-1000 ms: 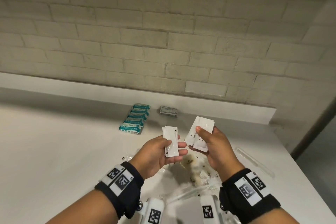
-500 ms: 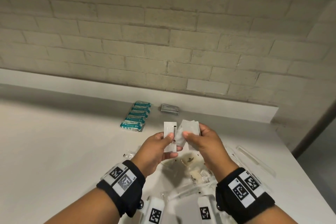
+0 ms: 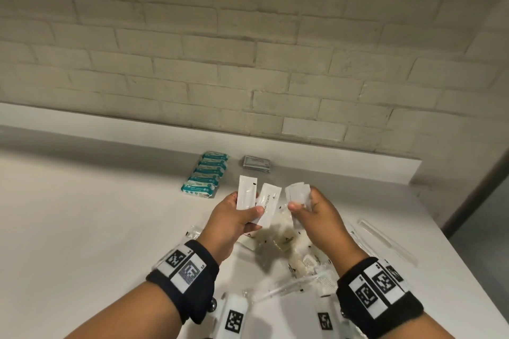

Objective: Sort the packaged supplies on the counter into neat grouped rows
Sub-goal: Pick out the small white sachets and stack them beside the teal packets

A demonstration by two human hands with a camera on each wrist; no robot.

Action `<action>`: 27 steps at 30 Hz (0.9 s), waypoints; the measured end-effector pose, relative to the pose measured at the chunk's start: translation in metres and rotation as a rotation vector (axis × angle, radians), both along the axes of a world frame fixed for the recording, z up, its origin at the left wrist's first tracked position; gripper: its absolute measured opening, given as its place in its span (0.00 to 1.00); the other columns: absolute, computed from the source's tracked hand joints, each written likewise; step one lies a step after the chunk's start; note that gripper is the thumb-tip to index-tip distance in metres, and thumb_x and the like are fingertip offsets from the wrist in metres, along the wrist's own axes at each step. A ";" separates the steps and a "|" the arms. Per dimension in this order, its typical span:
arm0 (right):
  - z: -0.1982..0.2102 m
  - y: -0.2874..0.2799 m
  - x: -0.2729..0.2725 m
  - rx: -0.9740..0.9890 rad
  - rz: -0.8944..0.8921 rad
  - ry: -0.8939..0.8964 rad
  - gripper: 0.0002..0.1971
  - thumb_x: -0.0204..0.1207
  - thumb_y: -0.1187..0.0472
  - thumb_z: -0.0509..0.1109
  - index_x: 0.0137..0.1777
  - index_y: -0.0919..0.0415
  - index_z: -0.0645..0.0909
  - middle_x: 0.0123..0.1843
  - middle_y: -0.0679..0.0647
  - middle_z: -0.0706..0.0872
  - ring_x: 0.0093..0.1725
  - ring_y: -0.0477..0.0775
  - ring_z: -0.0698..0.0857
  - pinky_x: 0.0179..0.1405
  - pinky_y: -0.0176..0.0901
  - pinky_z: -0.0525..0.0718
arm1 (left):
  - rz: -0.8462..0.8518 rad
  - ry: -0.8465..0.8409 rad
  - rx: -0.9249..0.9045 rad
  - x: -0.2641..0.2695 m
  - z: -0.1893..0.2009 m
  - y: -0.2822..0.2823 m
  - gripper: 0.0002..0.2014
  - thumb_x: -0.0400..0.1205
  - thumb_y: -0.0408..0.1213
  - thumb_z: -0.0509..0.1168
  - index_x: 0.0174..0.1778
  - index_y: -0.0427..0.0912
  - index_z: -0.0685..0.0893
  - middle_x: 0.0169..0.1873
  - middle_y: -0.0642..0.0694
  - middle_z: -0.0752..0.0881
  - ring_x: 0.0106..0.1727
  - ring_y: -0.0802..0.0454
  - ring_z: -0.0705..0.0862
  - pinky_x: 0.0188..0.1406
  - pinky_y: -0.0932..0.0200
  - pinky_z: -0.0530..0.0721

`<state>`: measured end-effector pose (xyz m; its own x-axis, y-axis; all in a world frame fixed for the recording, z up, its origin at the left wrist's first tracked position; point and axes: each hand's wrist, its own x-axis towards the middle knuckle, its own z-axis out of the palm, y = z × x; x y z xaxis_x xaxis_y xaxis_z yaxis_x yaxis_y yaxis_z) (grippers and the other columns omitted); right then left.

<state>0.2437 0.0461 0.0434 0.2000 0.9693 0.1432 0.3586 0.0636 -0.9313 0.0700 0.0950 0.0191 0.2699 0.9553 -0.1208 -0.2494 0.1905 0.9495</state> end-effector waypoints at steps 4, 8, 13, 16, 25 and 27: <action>0.016 0.005 0.004 -0.009 0.084 -0.270 0.08 0.80 0.58 0.68 0.57 0.50 0.78 0.58 0.44 0.79 0.54 0.47 0.83 0.57 0.47 0.83 | -0.069 0.165 0.069 -0.002 0.001 -0.001 0.13 0.75 0.26 0.73 0.54 0.40 0.84 0.45 0.40 0.89 0.38 0.49 0.87 0.34 0.57 0.86; 0.029 0.005 -0.007 -0.190 0.369 -0.534 0.16 0.78 0.60 0.70 0.64 0.47 0.76 0.60 0.40 0.79 0.55 0.37 0.81 0.53 0.35 0.79 | -0.156 0.247 0.150 -0.001 0.003 0.001 0.16 0.71 0.26 0.74 0.55 0.39 0.85 0.42 0.39 0.89 0.37 0.48 0.85 0.35 0.56 0.83; 0.016 0.000 -0.015 -0.284 0.281 -0.628 0.14 0.75 0.59 0.73 0.57 0.51 0.73 0.48 0.47 0.84 0.45 0.47 0.84 0.41 0.45 0.82 | -0.103 0.214 0.119 -0.005 0.004 0.002 0.07 0.83 0.34 0.66 0.56 0.43 0.84 0.40 0.42 0.84 0.37 0.50 0.83 0.34 0.60 0.81; 0.010 -0.002 -0.010 -0.266 0.214 -0.501 0.09 0.74 0.57 0.74 0.51 0.52 0.78 0.45 0.47 0.85 0.44 0.50 0.85 0.44 0.48 0.83 | -0.055 0.230 0.067 -0.013 0.002 0.005 0.20 0.84 0.56 0.58 0.59 0.44 0.83 0.31 0.51 0.71 0.29 0.55 0.67 0.28 0.62 0.68; 0.012 0.013 0.002 -0.161 0.030 -0.106 0.13 0.82 0.55 0.65 0.65 0.51 0.72 0.51 0.52 0.86 0.48 0.57 0.89 0.52 0.56 0.88 | -0.096 0.457 0.175 -0.024 0.013 0.010 0.15 0.80 0.32 0.66 0.63 0.45 0.78 0.51 0.46 0.86 0.43 0.55 0.85 0.37 0.63 0.82; 0.019 0.013 0.000 -0.122 0.037 -0.093 0.13 0.84 0.57 0.63 0.67 0.52 0.71 0.51 0.50 0.85 0.47 0.53 0.90 0.45 0.46 0.86 | -0.049 0.518 0.221 -0.027 0.011 0.013 0.17 0.79 0.31 0.69 0.63 0.45 0.78 0.46 0.47 0.86 0.39 0.54 0.85 0.38 0.62 0.84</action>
<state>0.2438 0.0590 0.0629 0.1549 0.9871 0.0399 0.4430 -0.0333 -0.8959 0.0428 0.1077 0.0305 0.2734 0.9607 -0.0474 0.2635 -0.0274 0.9643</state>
